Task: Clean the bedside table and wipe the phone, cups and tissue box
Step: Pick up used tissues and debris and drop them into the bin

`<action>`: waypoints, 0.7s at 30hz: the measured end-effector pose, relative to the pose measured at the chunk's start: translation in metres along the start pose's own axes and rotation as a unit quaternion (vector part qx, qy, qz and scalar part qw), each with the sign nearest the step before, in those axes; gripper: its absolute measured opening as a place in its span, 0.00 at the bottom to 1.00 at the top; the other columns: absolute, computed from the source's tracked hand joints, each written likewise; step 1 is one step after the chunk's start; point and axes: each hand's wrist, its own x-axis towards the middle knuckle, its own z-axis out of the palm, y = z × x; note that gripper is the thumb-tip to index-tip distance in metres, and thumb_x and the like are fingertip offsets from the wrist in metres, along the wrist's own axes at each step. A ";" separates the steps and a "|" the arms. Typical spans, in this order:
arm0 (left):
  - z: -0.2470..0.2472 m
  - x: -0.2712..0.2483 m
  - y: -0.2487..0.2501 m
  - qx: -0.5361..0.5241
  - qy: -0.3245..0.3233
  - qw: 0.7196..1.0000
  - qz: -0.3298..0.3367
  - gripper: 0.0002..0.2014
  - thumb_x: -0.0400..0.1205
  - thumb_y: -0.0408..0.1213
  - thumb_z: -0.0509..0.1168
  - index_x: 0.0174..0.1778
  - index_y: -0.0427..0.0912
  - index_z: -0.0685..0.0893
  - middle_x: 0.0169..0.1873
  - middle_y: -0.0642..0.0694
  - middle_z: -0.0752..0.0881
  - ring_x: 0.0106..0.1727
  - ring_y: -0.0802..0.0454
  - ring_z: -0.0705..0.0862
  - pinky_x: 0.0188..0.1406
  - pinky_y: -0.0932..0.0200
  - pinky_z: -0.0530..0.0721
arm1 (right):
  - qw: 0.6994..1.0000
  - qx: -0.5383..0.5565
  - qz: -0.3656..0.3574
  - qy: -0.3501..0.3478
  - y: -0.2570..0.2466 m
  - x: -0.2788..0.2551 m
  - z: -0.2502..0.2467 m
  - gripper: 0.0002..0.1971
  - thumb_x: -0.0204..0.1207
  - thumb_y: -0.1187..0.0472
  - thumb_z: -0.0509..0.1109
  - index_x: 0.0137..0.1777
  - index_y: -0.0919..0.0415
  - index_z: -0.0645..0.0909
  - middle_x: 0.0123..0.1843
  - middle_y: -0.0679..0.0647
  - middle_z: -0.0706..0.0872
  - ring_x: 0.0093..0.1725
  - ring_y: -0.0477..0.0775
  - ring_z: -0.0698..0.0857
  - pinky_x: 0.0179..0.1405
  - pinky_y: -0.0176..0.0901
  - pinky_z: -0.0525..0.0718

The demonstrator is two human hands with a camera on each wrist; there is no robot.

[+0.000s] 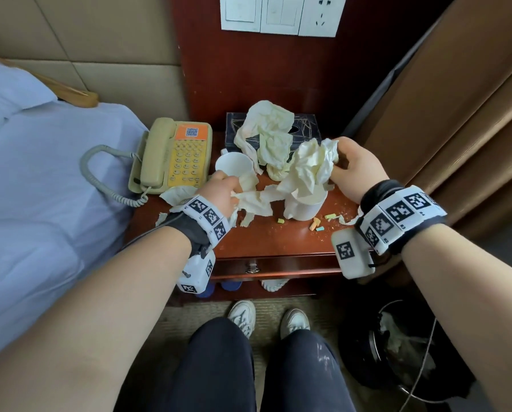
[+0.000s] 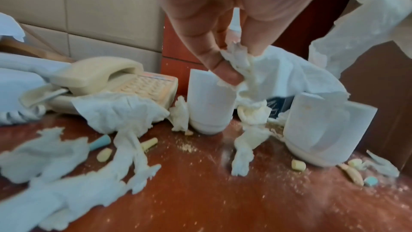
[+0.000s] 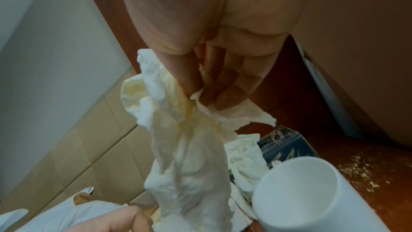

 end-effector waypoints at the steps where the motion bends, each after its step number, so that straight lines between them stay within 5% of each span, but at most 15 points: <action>1: -0.007 -0.004 0.002 -0.008 0.008 1.000 0.000 0.13 0.83 0.34 0.60 0.64 0.39 0.78 0.68 0.40 0.71 0.60 0.41 0.79 0.51 0.60 0.72 | 1.000 0.003 -0.005 0.007 -0.004 -0.002 -0.005 0.10 0.76 0.68 0.62 0.56 0.69 0.74 0.49 0.65 0.85 0.37 0.49 0.80 0.42 0.46 0.79; 11: -0.060 -0.039 0.048 -0.027 0.077 0.995 0.050 0.12 0.83 0.35 0.60 0.62 0.41 0.79 0.69 0.43 0.71 0.59 0.43 0.79 0.47 0.60 0.69 | 0.997 0.009 -0.023 0.069 -0.016 -0.035 -0.062 0.10 0.77 0.65 0.63 0.54 0.70 0.75 0.50 0.67 0.84 0.51 0.66 0.82 0.50 0.51 0.79; 17: -0.047 -0.049 0.108 -0.042 0.044 0.990 0.124 0.12 0.82 0.35 0.62 0.61 0.41 0.79 0.67 0.43 0.72 0.60 0.46 0.78 0.55 0.61 0.71 | 0.995 0.029 0.025 0.090 0.015 -0.075 -0.102 0.09 0.77 0.64 0.64 0.54 0.66 0.76 0.48 0.62 0.86 0.44 0.58 0.82 0.45 0.46 0.80; 21: -0.024 -0.055 0.157 -0.051 0.021 0.980 0.192 0.11 0.82 0.34 0.62 0.59 0.39 0.80 0.63 0.44 0.73 0.59 0.48 0.77 0.59 0.58 0.73 | 0.993 0.032 0.065 0.097 0.046 -0.110 -0.128 0.08 0.76 0.68 0.64 0.53 0.69 0.76 0.43 0.61 0.83 0.35 0.46 0.80 0.32 0.21 0.75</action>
